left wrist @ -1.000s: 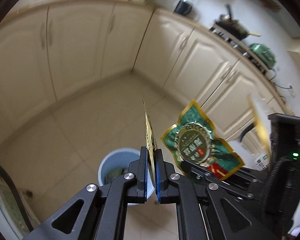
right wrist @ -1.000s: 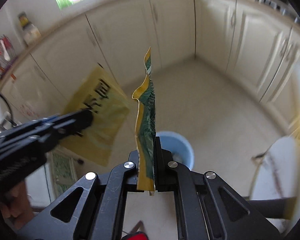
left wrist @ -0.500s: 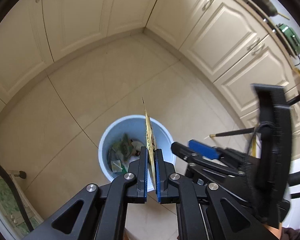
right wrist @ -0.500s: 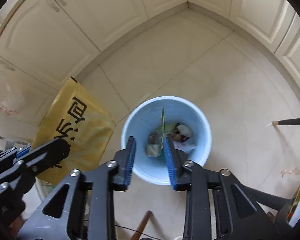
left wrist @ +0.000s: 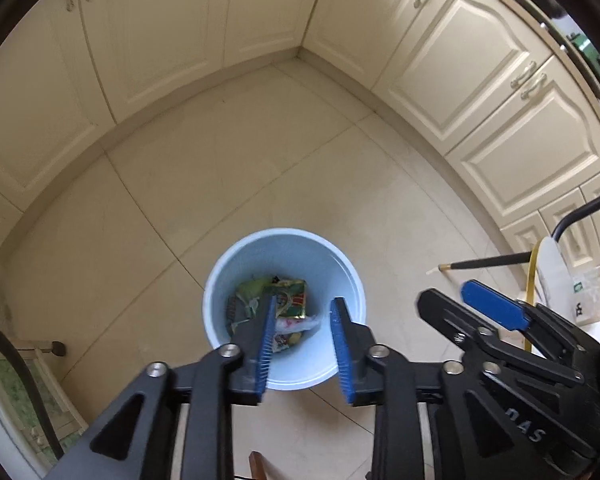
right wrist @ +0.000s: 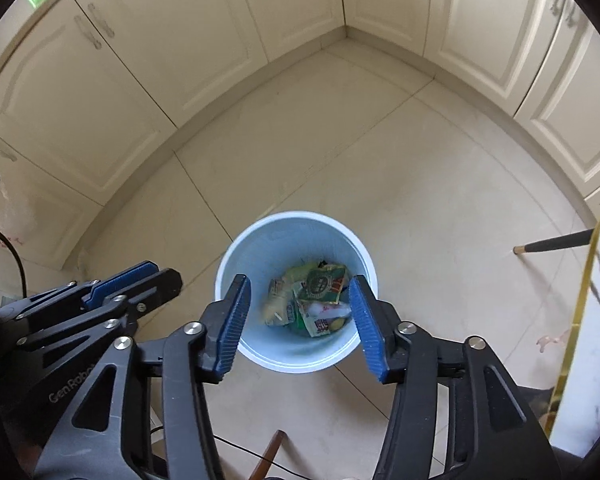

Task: Collect trash
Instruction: 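Move both tools back toward the remaining trash on the table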

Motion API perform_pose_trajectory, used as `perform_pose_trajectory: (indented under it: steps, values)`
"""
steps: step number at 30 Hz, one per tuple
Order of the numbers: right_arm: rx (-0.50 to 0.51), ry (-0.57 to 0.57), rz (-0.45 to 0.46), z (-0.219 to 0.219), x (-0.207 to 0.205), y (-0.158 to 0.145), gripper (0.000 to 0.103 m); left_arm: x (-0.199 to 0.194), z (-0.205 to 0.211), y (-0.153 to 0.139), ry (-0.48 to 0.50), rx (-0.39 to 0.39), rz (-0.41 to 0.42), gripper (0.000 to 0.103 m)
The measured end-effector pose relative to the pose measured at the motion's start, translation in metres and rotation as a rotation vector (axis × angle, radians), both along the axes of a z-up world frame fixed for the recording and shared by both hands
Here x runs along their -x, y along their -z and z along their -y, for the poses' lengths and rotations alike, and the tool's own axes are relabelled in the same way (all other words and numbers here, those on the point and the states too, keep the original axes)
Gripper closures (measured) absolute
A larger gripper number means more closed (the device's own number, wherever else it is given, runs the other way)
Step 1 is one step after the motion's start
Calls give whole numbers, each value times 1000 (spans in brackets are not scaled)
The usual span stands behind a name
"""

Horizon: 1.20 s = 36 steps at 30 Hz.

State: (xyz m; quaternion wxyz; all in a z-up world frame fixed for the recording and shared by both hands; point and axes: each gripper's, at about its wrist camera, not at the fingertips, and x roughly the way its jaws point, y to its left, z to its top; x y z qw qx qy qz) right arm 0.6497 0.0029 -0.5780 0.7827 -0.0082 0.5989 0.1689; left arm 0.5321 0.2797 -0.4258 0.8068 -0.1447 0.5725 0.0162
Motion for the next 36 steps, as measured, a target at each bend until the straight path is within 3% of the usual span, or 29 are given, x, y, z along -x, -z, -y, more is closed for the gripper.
perform_pose_trajectory:
  steps: [2, 4, 6, 8, 10, 12, 14, 21, 22, 24, 30, 36]
  values:
    - [-17, 0, 13, 2, 4, -14, 52, 9, -9, -13, -30, -26, 10, 76]
    - [-33, -10, 40, 0, 13, -33, 51, 18, -15, -32, -70, -51, 30, 62]
    - [-47, -28, 74, -3, 23, -53, 47, 33, -26, -58, -110, -95, 74, 55]
    - [-64, -46, 125, -8, 38, -82, 26, 51, -32, -87, -136, -130, 133, 53]
    - [-74, -57, 184, -11, 52, -111, 21, 66, -32, -117, -153, -165, 190, 48]
    - [-85, -65, 254, -9, 70, -146, 20, 86, -31, -149, -165, -199, 262, 45]
    - [-92, -64, 322, -4, 88, -179, 9, 108, -27, -181, -168, -216, 345, 40]
    - [-89, -9, 590, 40, 171, -304, 5, 192, 22, -281, -102, -229, 636, 21]
    - [-83, 4, 627, 47, 182, -321, 0, 207, 29, -290, -90, -227, 671, 15]
    - [-74, 32, 710, 64, 210, -355, 0, 234, 47, -304, -68, -229, 736, 8]
    - [-29, 116, 910, 98, 293, -441, 0, 325, 79, -332, -7, -221, 959, 5]
    - [23, 199, 1066, 120, 362, -493, 0, 395, 110, -316, 13, -264, 1096, 2]
